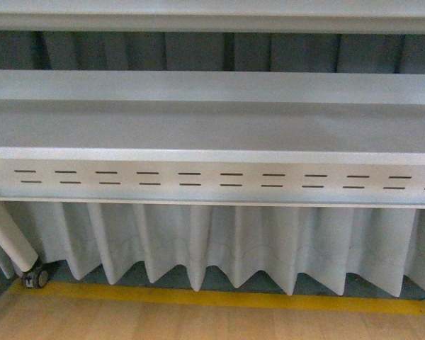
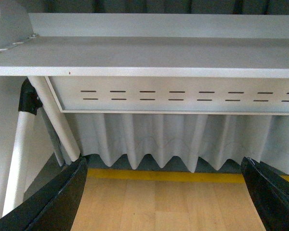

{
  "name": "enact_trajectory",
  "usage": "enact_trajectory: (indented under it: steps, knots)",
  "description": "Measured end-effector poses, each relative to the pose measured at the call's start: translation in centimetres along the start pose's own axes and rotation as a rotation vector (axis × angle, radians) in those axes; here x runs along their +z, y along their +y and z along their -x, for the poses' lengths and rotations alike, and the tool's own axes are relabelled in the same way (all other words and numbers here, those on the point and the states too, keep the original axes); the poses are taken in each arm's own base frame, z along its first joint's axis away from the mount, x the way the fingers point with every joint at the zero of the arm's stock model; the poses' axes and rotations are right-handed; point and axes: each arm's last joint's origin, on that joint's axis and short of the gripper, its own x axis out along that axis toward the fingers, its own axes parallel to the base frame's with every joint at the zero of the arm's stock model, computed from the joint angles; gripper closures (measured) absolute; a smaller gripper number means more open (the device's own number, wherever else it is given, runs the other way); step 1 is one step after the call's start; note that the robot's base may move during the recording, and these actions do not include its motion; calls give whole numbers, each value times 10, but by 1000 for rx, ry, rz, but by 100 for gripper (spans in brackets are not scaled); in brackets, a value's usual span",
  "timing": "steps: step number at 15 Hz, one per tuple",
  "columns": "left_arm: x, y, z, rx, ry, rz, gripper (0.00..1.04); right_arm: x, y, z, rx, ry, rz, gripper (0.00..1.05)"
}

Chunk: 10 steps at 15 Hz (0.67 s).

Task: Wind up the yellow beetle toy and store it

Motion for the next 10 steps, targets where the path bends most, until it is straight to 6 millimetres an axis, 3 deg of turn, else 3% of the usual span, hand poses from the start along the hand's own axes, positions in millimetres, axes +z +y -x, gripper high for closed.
enact_trajectory:
  steps: [10]
  knots:
    - [0,0,0,0,0,0,7,0,0,0,0,0,0,7]
